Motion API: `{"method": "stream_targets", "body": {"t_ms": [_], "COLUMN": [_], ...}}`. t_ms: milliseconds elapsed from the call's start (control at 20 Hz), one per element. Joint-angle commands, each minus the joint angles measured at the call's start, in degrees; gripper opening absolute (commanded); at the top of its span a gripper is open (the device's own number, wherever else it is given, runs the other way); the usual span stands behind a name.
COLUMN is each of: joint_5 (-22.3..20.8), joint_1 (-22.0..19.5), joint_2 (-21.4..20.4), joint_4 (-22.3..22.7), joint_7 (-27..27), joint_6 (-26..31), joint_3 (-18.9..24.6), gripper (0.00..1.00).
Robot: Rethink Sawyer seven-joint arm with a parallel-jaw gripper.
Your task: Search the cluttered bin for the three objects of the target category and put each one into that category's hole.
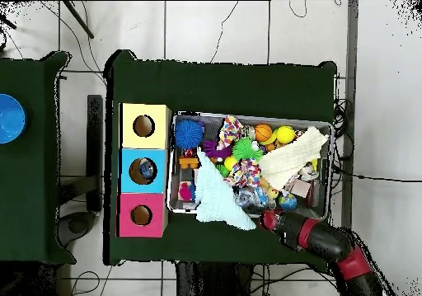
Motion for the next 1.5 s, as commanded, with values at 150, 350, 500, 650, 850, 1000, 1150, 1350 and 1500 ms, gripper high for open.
{"method": "stream_targets", "body": {"t_ms": [150,350,500,650,850,1000,1150,1350,1500], "joint_5": [-8.2,-6.4,-2.1,5.3,17.3,23.0,25.9,28.6,29.8], "joint_1": [2.5,3.5,3.6,2.4,0.1,0.6,5.6,12.6,14.6], "joint_2": [-10.3,-16.7,-21.5,-31.3,-44.7,-50.1,-53.5,-55.0,-55.5], "joint_4": [1.3,4.7,7.6,13.1,18.0,17.6,14.2,11.7,14.1], "joint_7": [-0.7,3.3,4.1,7.2,11.2,12.6,13.6,14.4,14.2], "joint_6": [-12.8,-14.2,-13.0,-10.9,-8.5,-8.9,-9.2,-9.4,-11.5], "joint_3": [0.7,0.7,2.4,7.8,16.9,19.9,16.9,10.1,8.0], "gripper": [0.00,0.00,0.00,0.00,0.00,0.00,0.00,0.00,0.00]}}
